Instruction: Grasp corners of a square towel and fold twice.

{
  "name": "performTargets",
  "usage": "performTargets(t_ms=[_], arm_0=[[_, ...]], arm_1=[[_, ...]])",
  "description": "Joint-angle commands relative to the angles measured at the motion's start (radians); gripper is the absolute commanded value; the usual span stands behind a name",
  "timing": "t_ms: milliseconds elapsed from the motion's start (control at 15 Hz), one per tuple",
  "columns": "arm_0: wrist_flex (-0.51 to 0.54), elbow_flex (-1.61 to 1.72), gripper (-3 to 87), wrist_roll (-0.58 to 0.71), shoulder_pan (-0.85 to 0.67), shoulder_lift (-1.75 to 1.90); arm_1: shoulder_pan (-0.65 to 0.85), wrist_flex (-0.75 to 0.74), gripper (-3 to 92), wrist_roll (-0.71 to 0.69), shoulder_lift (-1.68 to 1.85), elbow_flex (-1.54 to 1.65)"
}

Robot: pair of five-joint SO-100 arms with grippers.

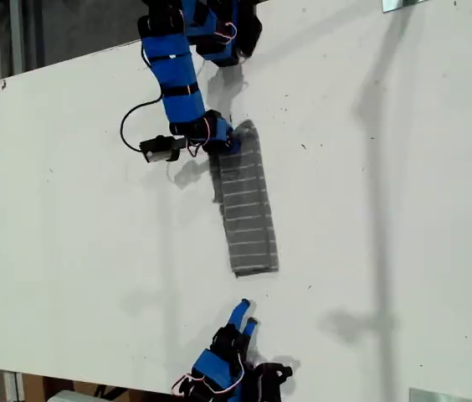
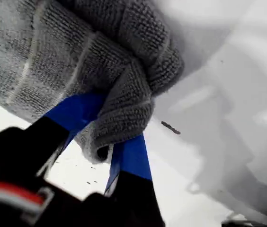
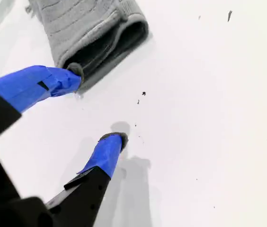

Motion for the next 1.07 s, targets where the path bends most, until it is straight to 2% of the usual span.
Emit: performTargets(t_ms=[0, 133, 267, 600, 733, 867, 1000], arm_0=[[0.058, 0.011, 23.6, 0.017, -0.032, 0.112], [0.080, 0.043, 23.6, 0.017, -0.040, 0.170], [0.077, 0.095, 23.6, -0.009, -0.020, 0.224], [0.126, 0.152, 23.6, 0.021, -0.044, 0.342], [0.140, 0.178, 23.6, 0.084, -0.109, 0.359], [0.147, 0.184, 23.6, 0.138, -0.178, 0.359], [0.152, 0.181, 23.4, 0.209, -0.273, 0.359]], arm_1=[[-0.037, 0.023, -0.1, 0.084, 0.132, 0.137], [-0.109, 0.094, -0.1, 0.265, 0.344, 0.262], [-0.282, 0.172, -0.1, 0.497, 0.505, 0.281], [-0.529, 0.327, -0.1, 0.759, 0.861, 0.235], [-0.552, 0.367, -0.1, 0.759, 0.925, 0.164], [-0.511, 0.360, -0.1, 0.667, 0.937, 0.100], [-0.422, 0.273, -0.1, 0.508, 1.009, 0.087]])
